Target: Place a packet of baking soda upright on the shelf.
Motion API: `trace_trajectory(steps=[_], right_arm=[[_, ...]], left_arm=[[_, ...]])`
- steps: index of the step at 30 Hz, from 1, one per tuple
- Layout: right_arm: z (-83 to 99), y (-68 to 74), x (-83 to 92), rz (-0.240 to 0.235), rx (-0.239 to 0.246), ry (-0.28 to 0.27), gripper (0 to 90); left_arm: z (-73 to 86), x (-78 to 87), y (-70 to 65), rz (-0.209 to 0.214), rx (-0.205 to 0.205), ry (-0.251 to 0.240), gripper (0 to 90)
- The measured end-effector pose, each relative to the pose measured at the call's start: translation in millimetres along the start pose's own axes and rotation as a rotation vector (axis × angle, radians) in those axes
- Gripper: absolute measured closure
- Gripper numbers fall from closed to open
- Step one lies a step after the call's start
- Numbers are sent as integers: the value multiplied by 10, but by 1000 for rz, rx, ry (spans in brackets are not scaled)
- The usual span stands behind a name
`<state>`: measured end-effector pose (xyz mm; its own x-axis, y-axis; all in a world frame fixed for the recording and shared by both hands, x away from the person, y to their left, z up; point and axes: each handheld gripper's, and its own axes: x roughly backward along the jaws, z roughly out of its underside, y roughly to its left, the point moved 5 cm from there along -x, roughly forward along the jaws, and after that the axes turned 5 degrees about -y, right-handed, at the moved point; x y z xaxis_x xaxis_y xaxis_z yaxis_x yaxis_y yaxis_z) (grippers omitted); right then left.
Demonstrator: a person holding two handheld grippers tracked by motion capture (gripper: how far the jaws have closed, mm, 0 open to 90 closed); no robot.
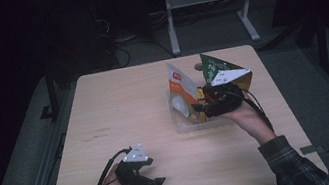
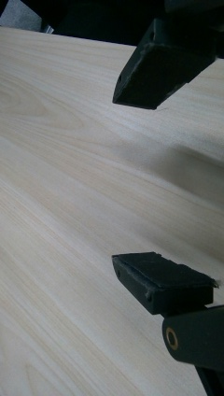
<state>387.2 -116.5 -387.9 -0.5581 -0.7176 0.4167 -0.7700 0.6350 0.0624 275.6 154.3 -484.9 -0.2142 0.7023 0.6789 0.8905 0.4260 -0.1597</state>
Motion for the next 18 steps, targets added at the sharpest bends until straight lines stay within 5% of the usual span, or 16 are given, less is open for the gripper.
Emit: trace_trajectory(steps=[18], right_arm=[[476,333,330,-88,42,14,209]], left_arm=[[-17,-39,-49,27,-20,-7,157]])
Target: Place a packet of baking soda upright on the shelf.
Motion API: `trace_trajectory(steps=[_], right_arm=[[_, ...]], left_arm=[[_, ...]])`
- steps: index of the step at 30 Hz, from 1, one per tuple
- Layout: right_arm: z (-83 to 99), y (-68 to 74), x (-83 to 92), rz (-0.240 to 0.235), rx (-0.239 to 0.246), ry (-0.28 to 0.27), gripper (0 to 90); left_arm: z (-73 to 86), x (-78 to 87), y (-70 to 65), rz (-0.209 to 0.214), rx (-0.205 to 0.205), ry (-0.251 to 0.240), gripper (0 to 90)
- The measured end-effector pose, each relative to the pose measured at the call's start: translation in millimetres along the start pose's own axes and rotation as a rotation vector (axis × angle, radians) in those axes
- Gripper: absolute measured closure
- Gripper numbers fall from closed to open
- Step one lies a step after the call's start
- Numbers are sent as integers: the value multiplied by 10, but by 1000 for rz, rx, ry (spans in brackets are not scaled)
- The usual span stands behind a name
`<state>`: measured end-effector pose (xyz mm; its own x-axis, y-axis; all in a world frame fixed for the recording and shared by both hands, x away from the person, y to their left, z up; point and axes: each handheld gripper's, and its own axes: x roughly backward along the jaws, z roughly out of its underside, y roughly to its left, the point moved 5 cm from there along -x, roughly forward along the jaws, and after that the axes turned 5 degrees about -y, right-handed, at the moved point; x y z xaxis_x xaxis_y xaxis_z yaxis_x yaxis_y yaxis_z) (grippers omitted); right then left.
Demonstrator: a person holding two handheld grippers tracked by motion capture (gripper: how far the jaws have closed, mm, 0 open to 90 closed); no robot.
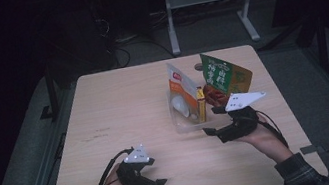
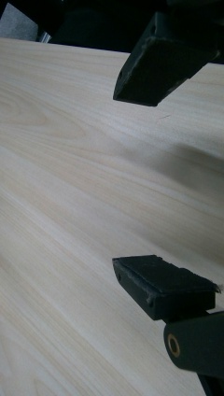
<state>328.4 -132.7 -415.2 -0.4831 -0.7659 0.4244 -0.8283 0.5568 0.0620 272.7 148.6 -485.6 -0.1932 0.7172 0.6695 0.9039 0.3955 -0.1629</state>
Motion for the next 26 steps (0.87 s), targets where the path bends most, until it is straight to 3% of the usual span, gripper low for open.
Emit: trace_trajectory(steps=[10,13,15,18,26], right_arm=[[374,232,-61,-48,29,125,162],[478,268,-91,-59,41,161,159],[547,290,-116,-69,22,196,156],[622,307,-164,-59,49,252,151],[630,307,-174,-49,61,244,144]], left_arm=[[13,-45,-42,18,-22,18,150],[20,-59,-49,19,-30,22,151],[28,-64,-52,21,-34,34,150],[33,-77,-61,25,-35,40,150],[44,-92,-60,24,-53,53,150]])
